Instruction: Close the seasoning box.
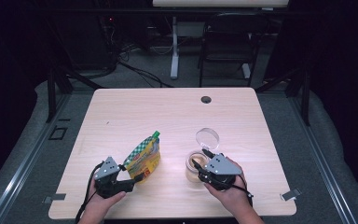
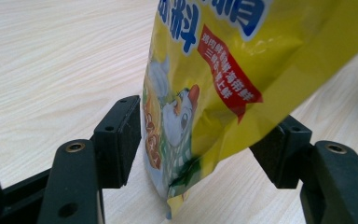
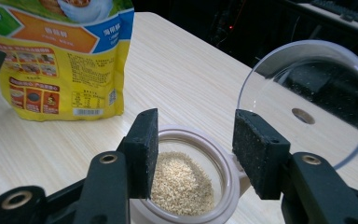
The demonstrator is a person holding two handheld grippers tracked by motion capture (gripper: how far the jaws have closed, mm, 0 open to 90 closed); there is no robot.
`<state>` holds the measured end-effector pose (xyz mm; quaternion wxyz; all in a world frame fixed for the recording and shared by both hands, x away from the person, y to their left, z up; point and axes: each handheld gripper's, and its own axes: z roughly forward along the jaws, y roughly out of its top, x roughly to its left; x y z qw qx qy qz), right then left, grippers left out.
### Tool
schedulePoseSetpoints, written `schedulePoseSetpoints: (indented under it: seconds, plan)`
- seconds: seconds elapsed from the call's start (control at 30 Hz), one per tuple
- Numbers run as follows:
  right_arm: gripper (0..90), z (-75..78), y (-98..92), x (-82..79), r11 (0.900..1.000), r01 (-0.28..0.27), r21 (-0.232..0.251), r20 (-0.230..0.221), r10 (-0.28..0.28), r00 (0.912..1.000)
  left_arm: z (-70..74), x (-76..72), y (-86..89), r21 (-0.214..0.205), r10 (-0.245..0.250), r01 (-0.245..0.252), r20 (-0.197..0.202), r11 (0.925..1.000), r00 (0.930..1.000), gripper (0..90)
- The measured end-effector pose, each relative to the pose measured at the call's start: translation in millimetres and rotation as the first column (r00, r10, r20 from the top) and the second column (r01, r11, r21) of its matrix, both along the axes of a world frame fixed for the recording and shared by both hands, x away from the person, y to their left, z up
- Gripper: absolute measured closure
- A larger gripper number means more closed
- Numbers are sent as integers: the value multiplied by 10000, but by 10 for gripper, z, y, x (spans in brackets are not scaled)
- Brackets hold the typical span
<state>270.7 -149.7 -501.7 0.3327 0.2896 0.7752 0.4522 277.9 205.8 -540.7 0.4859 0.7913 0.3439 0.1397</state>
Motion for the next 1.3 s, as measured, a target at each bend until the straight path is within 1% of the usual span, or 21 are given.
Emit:
schedulePoseSetpoints:
  seconds: [0.03, 0.07, 0.1, 0.13, 0.17, 0.2, 0.23, 0.33, 0.4, 0.5, 0.6, 0.83, 0.87, 0.9, 0.93, 0.97, 1.0, 1.03, 1.07, 1.23, 1.3]
  plan:
    - [506, 0, 0, 0, 10000, 0, 0, 0, 0, 10000, 0, 0, 0, 0, 0, 0, 0, 10000, 10000, 377]
    - [506, 58, -31, 2, 9998, -57, 190, -215, 61, 9997, 3, -17, 4, -111, 65, -65, -5, 9999, 10000, 377]
    - [506, 58, -31, 2, 9998, -57, 190, -215, 61, 9997, 3, -17, 4, -111, 65, -65, -5, 9999, 10000, 377]
    - [506, 130, -70, 2, 9989, -70, 459, -344, 86, 9994, 12, -22, 21, -73, 12, -13, -18, 10000, 10000, 377]
    - [506, 130, -70, 2, 9989, -70, 459, -344, 86, 9994, 12, -22, 21, -73, 12, -13, -18, 10000, 10000, 377]
    - [507, 206, -108, 10, 9974, -156, 699, -579, 197, 9981, 12, -27, 29, -112, 66, -66, -12, 9999, 10000, 377]
    - [507, 206, -108, 10, 9974, -156, 699, -579, 197, 9981, 12, -27, 29, -112, 66, -66, -12, 9999, 10000, 377]
    - [507, 321, -167, 22, 9948, -93, 1017, -813, 177, 9965, 8, -33, 42, -99, 120, -120, -30, 9999, 9999, 377]
    - [507, 423, -229, 48, 9953, 21, 968, -841, 60, 9964, 11, -44, 49, -88, 191, -192, -85, 9998, 9998, 378]
    - [507, 476, -285, 75, 9958, 138, 904, -922, -54, 9957, 9, -45, 50, -117, 185, -185, -58, 9998, 9998, 377]
    - [507, 552, -402, 154, 9933, 427, 1071, -1205, -297, 9923, 10, -40, 51, -78, 161, -161, -107, 9998, 9998, 377]
    - [501, 574, -489, 287, 9885, 838, 1261, -1384, -661, 9882, 5, -40, 33, -6, 79, -79, -67, 10000, 9999, 378]
    - [495, 559, -490, 339, 9886, 915, 1197, -1498, -732, 9860, 0, -40, 25, -49, 42, -43, -72, 10000, 10000, 378]
    - [495, 559, -490, 339, 9886, 915, 1197, -1498, -732, 9860, 0, -40, 25, -49, 42, -43, -72, 10000, 10000, 378]
    - [487, 533, -474, 392, 9893, 982, 1082, -1658, -794, 9830, -5, -42, 14, -86, 56, -57, -107, 9999, 9999, 378]
    - [487, 533, -474, 392, 9893, 982, 1082, -1658, -794, 9830, -5, -42, 14, -86, 56, -57, -107, 9999, 9999, 378]
    - [482, 499, -458, 449, 9895, 1051, 988, -1714, -871, 9813, -6, -40, 12, -10, 32, -32, -102, 10000, 9999, 378]
    - [482, 499, -458, 449, 9895, 1051, 988, -1714, -871, 9813, -6, -40, 12, -10, 32, -32, -102, 10000, 9999, 379]
    - [480, 471, -446, 493, 9892, 1099, 965, -1848, -907, 9786, -9, -34, 16, 92, -22, 22, -71, 10000, 10000, 379]
    - [481, 420, -431, 553, 9893, 1160, 888, -2003, -964, 9750, -22, -31, 11, 69, -27, 28, -130, 10000, 9999, 381]
    - [500, 405, -428, 566, 9885, 1184, 941, -2053, -971, 9739, -20, -33, 7, 128, -17, 19, -152, 9999, 9999, 381]
